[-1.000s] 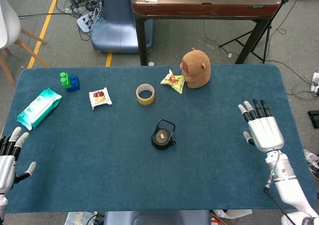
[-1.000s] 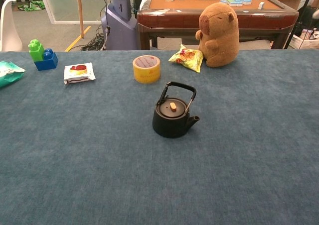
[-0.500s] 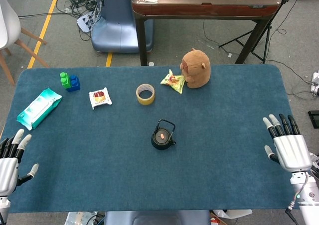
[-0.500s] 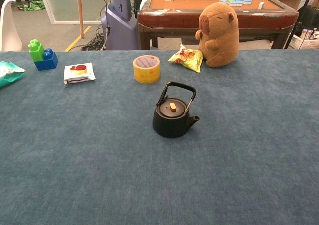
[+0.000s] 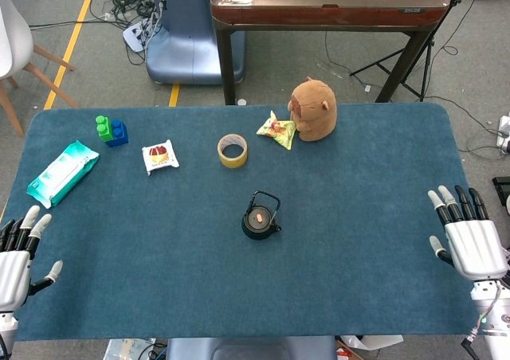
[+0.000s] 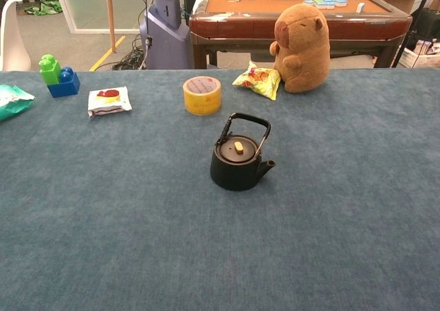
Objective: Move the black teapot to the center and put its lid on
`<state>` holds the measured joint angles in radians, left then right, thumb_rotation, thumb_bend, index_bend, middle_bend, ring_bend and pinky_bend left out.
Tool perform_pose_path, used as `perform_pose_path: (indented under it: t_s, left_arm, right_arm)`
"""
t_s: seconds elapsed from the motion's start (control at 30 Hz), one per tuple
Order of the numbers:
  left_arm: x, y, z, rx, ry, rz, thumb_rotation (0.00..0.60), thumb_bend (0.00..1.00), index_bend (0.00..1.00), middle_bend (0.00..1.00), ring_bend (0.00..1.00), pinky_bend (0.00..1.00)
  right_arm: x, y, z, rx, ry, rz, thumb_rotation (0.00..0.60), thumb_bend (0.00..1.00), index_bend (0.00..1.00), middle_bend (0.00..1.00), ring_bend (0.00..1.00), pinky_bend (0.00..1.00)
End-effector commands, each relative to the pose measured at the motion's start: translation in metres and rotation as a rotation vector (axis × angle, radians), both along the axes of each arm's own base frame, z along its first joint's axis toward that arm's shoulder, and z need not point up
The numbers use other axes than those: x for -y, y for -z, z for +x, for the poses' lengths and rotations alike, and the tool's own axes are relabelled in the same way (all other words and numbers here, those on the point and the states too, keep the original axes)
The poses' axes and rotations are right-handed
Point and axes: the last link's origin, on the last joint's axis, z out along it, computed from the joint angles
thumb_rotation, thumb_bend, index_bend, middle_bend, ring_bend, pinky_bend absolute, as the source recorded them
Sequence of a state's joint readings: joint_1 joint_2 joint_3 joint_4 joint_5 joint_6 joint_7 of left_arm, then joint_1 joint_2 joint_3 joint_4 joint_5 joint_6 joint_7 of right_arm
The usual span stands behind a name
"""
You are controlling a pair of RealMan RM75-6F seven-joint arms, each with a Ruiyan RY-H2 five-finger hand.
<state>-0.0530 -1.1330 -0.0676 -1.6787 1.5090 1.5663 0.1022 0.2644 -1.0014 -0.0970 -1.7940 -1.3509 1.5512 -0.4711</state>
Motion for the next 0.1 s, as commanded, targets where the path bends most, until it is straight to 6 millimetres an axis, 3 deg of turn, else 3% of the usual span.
perform_pose_path:
  t_s: [0.03, 0.1]
  left_arm:
    - [-0.0006, -0.0002, -0.0002, 0.000, 0.001, -0.001, 0.600, 0.27, 0.10, 0.00, 0.00, 0.00]
    - [-0.0010, 0.0000, -0.0005, 0.001, 0.002, -0.001, 0.600, 0.27, 0.10, 0.00, 0.00, 0.00]
  right_arm:
    - [-0.0003, 0.0008, 0.0002, 0.005, 0.002, 0.001, 0.600, 0.29, 0.09, 0.12, 0.00, 0.00]
    - [-0.0010, 0.0012, 0.0005, 0.007, 0.004, 0.003, 0.600, 0.29, 0.09, 0.12, 0.00, 0.00]
